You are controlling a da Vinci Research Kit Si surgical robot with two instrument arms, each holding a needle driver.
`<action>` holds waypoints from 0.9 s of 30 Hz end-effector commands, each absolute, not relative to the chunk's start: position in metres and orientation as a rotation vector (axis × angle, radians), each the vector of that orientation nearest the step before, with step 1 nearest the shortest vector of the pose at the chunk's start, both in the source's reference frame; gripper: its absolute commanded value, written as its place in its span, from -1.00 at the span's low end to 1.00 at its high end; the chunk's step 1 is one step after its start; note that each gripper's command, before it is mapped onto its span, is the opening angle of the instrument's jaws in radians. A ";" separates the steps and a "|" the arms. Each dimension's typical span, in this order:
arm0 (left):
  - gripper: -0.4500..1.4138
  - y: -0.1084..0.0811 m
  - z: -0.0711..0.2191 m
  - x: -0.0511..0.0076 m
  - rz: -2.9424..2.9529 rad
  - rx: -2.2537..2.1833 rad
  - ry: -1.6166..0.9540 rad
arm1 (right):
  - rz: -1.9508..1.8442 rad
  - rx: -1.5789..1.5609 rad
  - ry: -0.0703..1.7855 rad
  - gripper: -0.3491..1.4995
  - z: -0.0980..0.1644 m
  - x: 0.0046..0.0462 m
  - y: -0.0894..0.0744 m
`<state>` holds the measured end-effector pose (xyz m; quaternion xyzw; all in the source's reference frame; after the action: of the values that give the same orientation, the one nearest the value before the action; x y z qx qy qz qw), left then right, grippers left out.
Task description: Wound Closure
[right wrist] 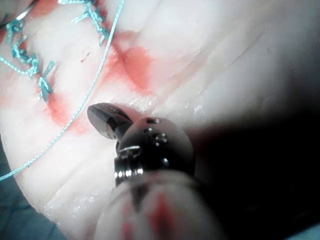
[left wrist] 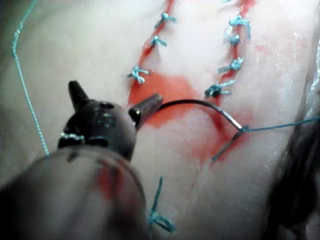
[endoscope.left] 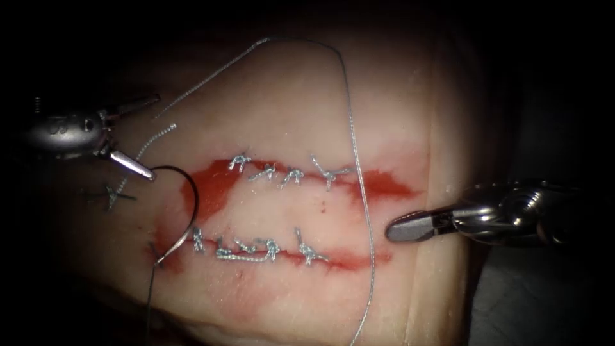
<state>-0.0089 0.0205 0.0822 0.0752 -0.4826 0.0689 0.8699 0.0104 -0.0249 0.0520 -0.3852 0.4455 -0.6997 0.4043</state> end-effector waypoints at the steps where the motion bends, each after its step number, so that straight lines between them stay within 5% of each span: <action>1: 0.06 0.021 0.083 -0.0093 0.295 0.126 -0.943 | -1.750 -0.992 1.127 -0.95 0.052 0.0113 -0.025; 8: -0.03 0.020 0.085 -0.0106 0.371 0.159 -0.913 | -1.721 -1.020 1.139 -0.85 0.051 0.0113 -0.025; 17: -0.66 0.018 0.088 -0.0126 0.290 0.312 -0.933 | -1.652 -1.104 1.174 -0.71 0.049 0.0103 -0.024; 23: -0.51 0.017 0.090 -0.0127 0.273 0.363 -0.923 | -1.631 -1.141 1.177 -0.65 0.048 0.0102 -0.024; 27: -0.12 0.017 0.090 -0.0128 0.290 0.368 -0.927 | -1.629 -1.144 1.180 -0.65 0.048 0.0103 -0.024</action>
<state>-0.0124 0.0172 0.0900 0.1777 -0.4431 0.1409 0.8673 0.0094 -0.0239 0.0474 -0.4516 0.4662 -0.6452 0.4031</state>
